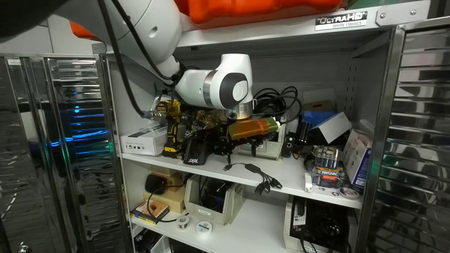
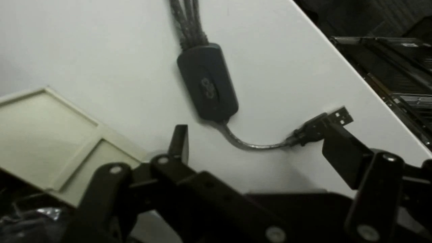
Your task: Pack away the extension cable.
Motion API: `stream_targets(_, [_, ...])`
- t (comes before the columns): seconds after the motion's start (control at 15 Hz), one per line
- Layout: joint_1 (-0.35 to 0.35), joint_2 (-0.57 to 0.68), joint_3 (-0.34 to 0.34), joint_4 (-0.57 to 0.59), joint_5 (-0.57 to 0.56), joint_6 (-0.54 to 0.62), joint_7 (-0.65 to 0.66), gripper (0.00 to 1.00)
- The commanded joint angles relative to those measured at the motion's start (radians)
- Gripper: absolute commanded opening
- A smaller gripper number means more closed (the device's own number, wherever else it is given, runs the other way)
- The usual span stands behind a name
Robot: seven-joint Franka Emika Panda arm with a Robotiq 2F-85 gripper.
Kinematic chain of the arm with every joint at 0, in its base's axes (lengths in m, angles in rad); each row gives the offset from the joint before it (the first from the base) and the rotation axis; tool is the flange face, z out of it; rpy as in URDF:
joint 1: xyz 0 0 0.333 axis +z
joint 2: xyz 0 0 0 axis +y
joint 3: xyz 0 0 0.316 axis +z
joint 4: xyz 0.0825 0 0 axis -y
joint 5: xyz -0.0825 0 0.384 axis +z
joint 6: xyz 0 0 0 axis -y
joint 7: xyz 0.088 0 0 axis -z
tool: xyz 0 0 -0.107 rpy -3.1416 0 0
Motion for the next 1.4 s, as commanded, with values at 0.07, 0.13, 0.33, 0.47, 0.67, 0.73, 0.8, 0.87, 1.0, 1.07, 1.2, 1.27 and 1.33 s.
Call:
stream_targets(0.07, [-0.027, 0.060, 0.005, 0.138, 0.005, -0.089, -0.008, 1.00])
stream_targets(0.13, [-0.033, 0.070, 0.005, 0.154, 0.008, -0.105, -0.009, 1.00])
stream_targets(0.33, [-0.047, 0.101, 0.005, 0.189, 0.011, -0.138, -0.010, 1.00])
stream_targets(0.47, [-0.052, 0.123, 0.005, 0.211, 0.010, -0.153, -0.008, 1.00])
stream_targets(0.67, [-0.058, 0.151, 0.008, 0.236, 0.012, -0.169, -0.009, 1.00])
stream_targets(0.73, [-0.058, 0.160, 0.009, 0.243, 0.011, -0.172, -0.008, 1.00])
stream_targets(0.8, [-0.057, 0.167, 0.010, 0.250, 0.011, -0.176, -0.009, 1.00])
stream_targets(0.87, [-0.056, 0.173, 0.011, 0.256, 0.009, -0.181, -0.009, 1.00])
stream_targets(1.0, [-0.054, 0.179, 0.013, 0.264, 0.006, -0.196, -0.011, 1.00])
stream_targets(1.07, [-0.055, 0.180, 0.015, 0.267, 0.006, -0.208, -0.016, 1.00])
stream_targets(1.2, [-0.056, 0.186, 0.015, 0.277, 0.005, -0.238, -0.018, 1.00])
stream_targets(1.27, [-0.056, 0.189, 0.016, 0.282, 0.005, -0.257, -0.020, 1.00])
stream_targets(1.33, [-0.055, 0.191, 0.014, 0.286, 0.003, -0.277, -0.020, 0.75])
